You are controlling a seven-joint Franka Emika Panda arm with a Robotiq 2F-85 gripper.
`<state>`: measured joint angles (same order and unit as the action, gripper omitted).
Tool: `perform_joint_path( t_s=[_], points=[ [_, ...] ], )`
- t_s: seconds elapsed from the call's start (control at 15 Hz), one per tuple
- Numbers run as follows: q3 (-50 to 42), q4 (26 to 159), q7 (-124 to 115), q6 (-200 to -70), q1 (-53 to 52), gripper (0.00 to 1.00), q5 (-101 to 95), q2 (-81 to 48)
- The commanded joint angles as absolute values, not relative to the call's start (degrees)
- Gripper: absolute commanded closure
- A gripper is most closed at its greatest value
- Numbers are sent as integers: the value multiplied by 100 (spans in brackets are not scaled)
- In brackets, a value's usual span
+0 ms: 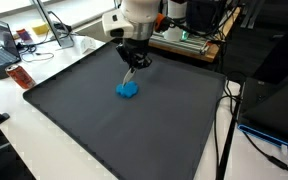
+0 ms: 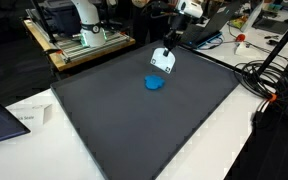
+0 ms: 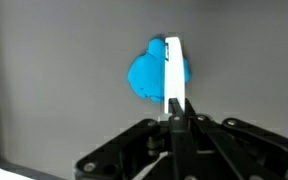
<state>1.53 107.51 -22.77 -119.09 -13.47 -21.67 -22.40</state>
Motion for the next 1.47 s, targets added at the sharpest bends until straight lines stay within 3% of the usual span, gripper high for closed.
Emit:
perform_joint_path(
  t_s=[0.0, 0.73, 1.4],
  points=[
    [-41, 10122, -2758, -11284, -1633, 99, -2757, -2767],
    [-173, 9126, -3307, -9929, -1960, 99, -3443, -3608],
    [-187, 8836, -3521, -9895, -1985, 99, -3464, -3971]
  ],
)
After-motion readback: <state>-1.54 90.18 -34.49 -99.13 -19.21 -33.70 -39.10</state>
